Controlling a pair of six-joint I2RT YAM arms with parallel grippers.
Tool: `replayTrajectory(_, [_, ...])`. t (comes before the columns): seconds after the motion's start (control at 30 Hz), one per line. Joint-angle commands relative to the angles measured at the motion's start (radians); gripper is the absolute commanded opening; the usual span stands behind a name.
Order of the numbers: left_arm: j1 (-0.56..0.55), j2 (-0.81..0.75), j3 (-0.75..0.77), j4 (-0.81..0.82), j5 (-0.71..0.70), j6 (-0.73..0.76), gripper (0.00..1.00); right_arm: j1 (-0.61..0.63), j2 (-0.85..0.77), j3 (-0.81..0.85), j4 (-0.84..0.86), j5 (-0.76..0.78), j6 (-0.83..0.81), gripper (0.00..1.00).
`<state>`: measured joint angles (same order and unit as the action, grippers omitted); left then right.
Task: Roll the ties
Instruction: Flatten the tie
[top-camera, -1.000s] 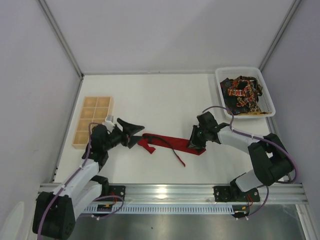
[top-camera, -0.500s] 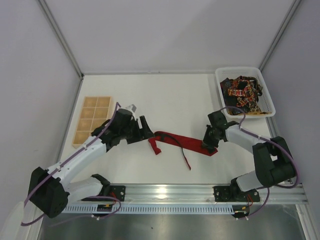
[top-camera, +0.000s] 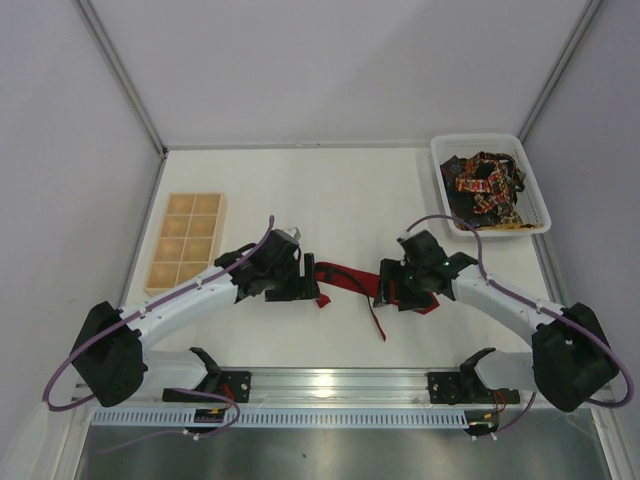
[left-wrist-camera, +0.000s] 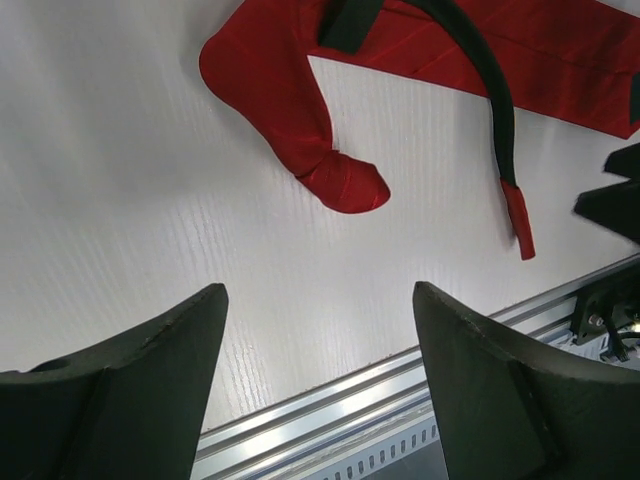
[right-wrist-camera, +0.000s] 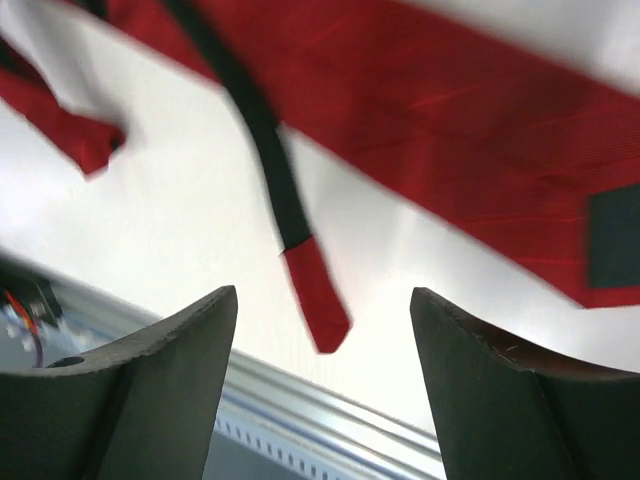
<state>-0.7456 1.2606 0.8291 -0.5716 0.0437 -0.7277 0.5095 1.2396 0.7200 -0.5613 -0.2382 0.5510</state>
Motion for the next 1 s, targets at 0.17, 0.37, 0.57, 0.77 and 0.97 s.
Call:
replayTrajectory(0.17, [-0.014, -0.007, 0.028, 0.018, -0.002, -0.045, 0.81, 0.244, 0.121, -0.025, -0.008, 0.129, 0.079, 0.72])
replayTrajectory(0.37, [-0.018, 0.039, 0.024, 0.038, -0.004, -0.073, 0.81, 0.264, 0.115, -0.066, -0.008, 0.128, 0.109, 0.59])
replayTrajectory(0.57, [-0.021, 0.121, 0.015, 0.094, 0.013, -0.139, 0.81, 0.25, 0.089, -0.067, -0.025, 0.162, 0.101, 0.18])
replayTrajectory(0.77, [-0.024, 0.177, 0.031, 0.153, 0.013, -0.194, 0.81, 0.169, 0.08, -0.005, -0.061, 0.14, 0.03, 0.03])
replayTrajectory(0.97, [-0.024, 0.259, 0.054, 0.156, -0.005, -0.26, 0.81, 0.09, 0.133, 0.065, -0.077, 0.074, -0.077, 0.04])
